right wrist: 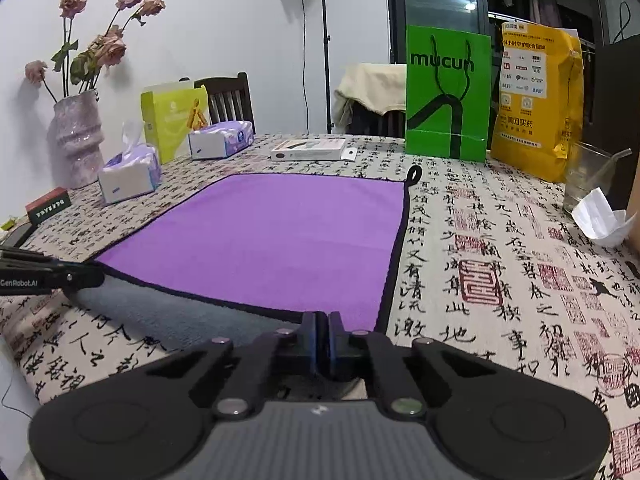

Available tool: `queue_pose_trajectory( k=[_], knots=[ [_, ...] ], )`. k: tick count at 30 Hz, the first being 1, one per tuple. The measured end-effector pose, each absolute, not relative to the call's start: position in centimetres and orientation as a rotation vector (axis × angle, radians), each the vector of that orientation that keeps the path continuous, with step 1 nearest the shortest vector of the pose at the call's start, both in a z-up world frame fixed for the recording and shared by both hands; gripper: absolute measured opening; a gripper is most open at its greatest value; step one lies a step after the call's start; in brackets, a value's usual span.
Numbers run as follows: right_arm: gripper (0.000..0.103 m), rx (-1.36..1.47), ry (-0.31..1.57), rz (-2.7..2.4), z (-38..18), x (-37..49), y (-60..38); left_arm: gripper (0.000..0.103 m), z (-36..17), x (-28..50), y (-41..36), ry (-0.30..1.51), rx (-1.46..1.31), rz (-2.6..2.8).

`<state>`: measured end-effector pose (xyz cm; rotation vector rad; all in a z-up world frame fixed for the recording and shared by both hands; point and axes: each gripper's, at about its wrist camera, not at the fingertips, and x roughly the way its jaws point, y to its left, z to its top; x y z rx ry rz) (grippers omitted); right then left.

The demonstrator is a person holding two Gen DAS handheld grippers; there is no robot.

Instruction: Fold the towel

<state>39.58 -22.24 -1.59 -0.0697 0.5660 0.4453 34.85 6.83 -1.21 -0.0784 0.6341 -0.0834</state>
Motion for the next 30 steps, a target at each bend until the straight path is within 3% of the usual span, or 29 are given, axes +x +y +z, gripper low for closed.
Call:
queue_pose_trajectory(
  k=[30],
  knots=[
    [0.005, -0.078, 0.552, 0.452, 0.8, 52.8, -20.9, 0.006, 1.3, 49.7, 9.2, 0.666, -0.136, -0.06]
  ],
)
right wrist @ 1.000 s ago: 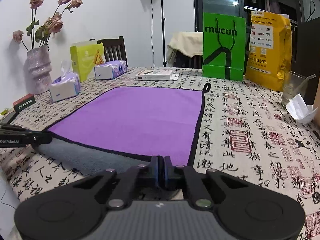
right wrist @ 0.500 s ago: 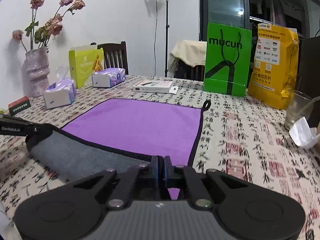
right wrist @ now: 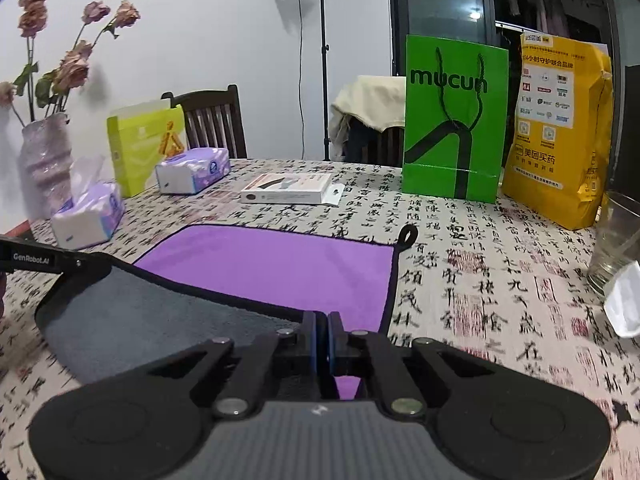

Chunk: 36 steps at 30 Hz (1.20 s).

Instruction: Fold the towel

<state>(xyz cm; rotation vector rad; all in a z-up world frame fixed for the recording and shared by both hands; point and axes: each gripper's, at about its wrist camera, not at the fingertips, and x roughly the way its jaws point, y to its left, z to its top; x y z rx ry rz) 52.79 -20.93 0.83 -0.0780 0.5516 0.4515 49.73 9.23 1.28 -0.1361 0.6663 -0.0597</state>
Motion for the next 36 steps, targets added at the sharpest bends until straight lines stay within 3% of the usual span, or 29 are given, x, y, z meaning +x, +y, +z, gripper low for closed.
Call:
queue_pose_trajectory(
  k=[32, 34, 36],
  knots=[
    [0.005, -0.028, 0.655, 0.422, -1.2, 70.1, -18.4, 0.007, -0.3, 66.0, 11.3, 0.812, -0.115, -0.054],
    [0.01, -0.042, 0.663, 0.408, -1.5, 70.5, -18.2, 0.014, -0.4, 66.0, 11.1, 0.799, -0.096, -0.052],
    [0.018, -0.035, 0.668, 0.385, -1.7, 70.7, -18.4, 0.04, -0.3, 66.1, 11.2, 0.787, -0.095, -0.049]
  ],
)
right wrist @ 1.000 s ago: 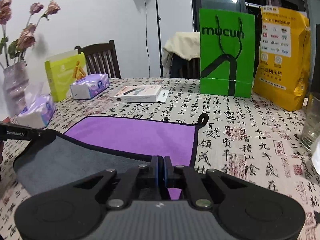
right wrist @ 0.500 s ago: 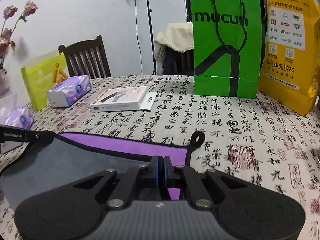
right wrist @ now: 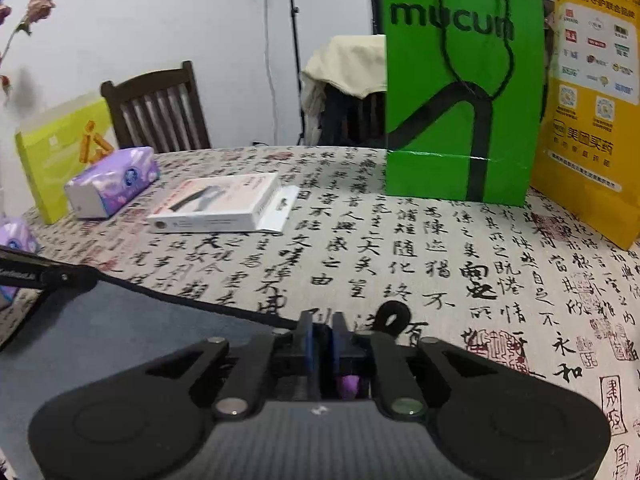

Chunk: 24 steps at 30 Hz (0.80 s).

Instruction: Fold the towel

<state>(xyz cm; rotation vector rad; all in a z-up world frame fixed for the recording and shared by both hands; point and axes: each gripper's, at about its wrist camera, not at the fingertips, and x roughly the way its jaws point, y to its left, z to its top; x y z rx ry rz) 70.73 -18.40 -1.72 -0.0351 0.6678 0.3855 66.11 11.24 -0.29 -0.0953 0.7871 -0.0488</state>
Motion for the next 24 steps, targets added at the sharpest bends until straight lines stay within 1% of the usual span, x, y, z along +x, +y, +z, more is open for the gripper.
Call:
queue_pose_trajectory(
  k=[1, 2, 3, 4, 5, 6, 8, 10, 11, 13, 15, 19, 24],
  knots=[
    [0.023, -0.034, 0.664, 0.386, -1.7, 70.7, -18.5, 0.061, -0.2, 66.0, 11.3, 0.772, -0.093, -0.042],
    [0.026, -0.036, 0.662, 0.387, -1.7, 70.7, -18.6, 0.069, -0.2, 65.9, 11.3, 0.758, -0.088, -0.033],
    [0.034, -0.038, 0.659, 0.382, -1.6, 70.6, -18.6, 0.076, -0.1, 65.7, 11.3, 0.743, -0.082, -0.027],
    [0.043, -0.041, 0.657, 0.38, -1.5, 70.5, -18.7, 0.079, 0.0, 65.7, 11.3, 0.738, -0.078, -0.029],
    [0.046, -0.044, 0.652, 0.381, -1.3, 70.4, -18.7, 0.085, 0.1, 65.7, 11.3, 0.741, -0.076, -0.031],
    [0.05, -0.049, 0.647, 0.384, -1.3, 70.2, -18.6, 0.087, 0.1, 65.7, 11.4, 0.744, -0.076, -0.024],
    [0.055, -0.073, 0.641, 0.398, -1.1, 69.9, -18.3, 0.091, 0.2, 65.4, 11.4, 0.742, -0.07, -0.015],
    [0.065, -0.099, 0.627, 0.402, -0.8, 69.3, -17.9, 0.095, 0.3, 65.0, 11.4, 0.74, -0.062, -0.013],
    [0.069, -0.108, 0.618, 0.4, -0.7, 69.0, -17.8, 0.097, 0.4, 64.8, 11.4, 0.737, -0.06, -0.011],
    [0.083, -0.119, 0.609, 0.4, -0.3, 68.6, -17.6, 0.099, 0.7, 64.3, 11.4, 0.73, -0.053, -0.003],
    [0.09, -0.116, 0.599, 0.405, 0.0, 68.1, -17.6, 0.1, 0.9, 63.7, 11.4, 0.722, -0.049, -0.003],
    [0.095, -0.11, 0.591, 0.411, 0.7, 67.1, -17.7, 0.102, 1.6, 62.3, 11.3, 0.699, -0.044, 0.007],
    [0.096, -0.096, 0.576, 0.408, 1.6, 65.4, -18.2, 0.103, 2.7, 60.0, 11.0, 0.665, -0.041, 0.006]
  ],
)
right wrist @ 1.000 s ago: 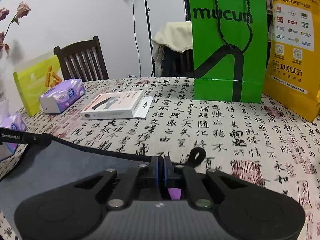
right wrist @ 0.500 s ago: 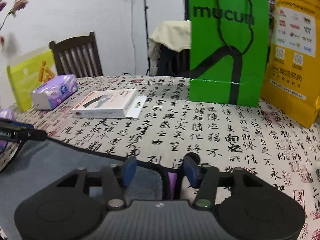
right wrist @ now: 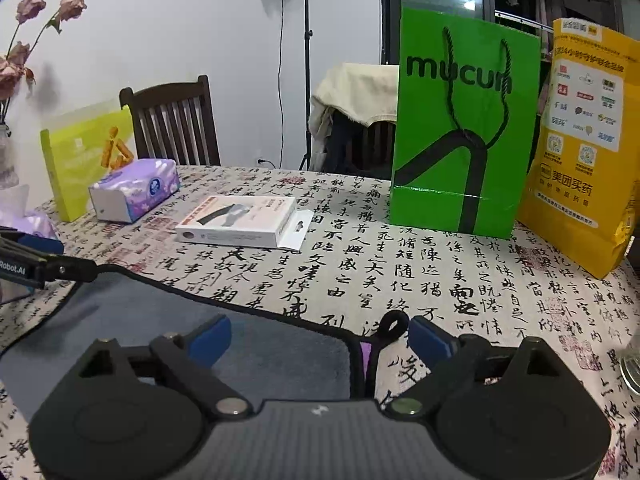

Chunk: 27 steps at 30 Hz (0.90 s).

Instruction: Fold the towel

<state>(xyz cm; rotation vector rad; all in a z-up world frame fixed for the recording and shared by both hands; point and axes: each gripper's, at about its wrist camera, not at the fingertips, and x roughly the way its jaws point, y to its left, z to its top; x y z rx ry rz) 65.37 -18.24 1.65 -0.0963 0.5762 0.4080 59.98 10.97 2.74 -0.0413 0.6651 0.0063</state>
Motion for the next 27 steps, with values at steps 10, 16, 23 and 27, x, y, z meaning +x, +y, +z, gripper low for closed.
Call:
queue_pose_trajectory(
  k=[10, 16, 23, 27],
  knots=[
    [0.099, -0.091, 0.543, 0.402, 3.6, 60.5, -19.2, 0.103, 4.8, 54.6, 9.3, 0.62, -0.024, -0.008],
    [0.099, -0.084, 0.527, 0.403, 4.7, 57.2, -19.7, 0.103, 5.8, 51.2, 8.8, 0.596, -0.028, -0.012],
    [0.099, -0.075, 0.508, 0.404, 5.7, 53.2, -20.2, 0.103, 6.8, 47.2, 8.3, 0.571, -0.034, -0.019],
    [0.1, -0.067, 0.487, 0.391, 5.8, 50.8, -20.5, 0.103, 6.9, 45.1, 8.0, 0.566, -0.026, -0.02]
  ],
)
